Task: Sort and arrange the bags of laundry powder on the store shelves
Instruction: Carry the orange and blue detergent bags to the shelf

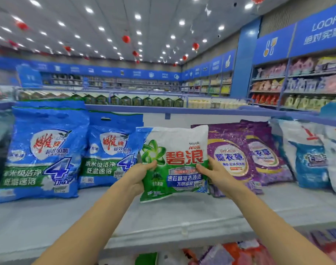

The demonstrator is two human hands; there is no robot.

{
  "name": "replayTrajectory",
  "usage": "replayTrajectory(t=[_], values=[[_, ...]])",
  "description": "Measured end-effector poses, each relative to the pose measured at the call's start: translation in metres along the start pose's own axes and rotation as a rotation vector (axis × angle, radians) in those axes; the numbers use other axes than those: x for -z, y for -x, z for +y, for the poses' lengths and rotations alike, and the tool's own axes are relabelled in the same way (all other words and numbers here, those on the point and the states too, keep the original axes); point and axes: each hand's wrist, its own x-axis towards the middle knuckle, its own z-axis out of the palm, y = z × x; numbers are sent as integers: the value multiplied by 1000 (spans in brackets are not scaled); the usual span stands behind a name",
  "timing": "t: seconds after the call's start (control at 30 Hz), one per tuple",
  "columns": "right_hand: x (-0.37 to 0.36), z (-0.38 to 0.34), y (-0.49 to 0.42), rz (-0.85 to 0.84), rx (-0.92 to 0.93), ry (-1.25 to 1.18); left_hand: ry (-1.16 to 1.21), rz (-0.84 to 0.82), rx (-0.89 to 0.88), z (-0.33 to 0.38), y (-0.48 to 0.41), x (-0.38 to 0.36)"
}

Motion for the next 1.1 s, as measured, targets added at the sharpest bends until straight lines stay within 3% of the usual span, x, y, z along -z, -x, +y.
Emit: replayTrajectory(t=[0.33,0.47,0.6,0.7,0.87,0.97,1.1], values=[[9,34,-25,14,13,63,100,143,-51,-14,-20,-9],[9,32,-19,150,119,178,78,164,-114,-18,-19,-7],[9,11,-2,369,291,232,-150,360,-378,-17,-4,8],[10,-5,18,483,490,192,-197,410,-545,-16,33,36],[-20,-15,68,336,598,-87,-225,448,-755,-35,133,105],[-65,-12,99,176,603,-181,-173,533,-740,-65,201,151],[-147,-3,134,-94,465,-284,-153,756,-695,-120,302,217]])
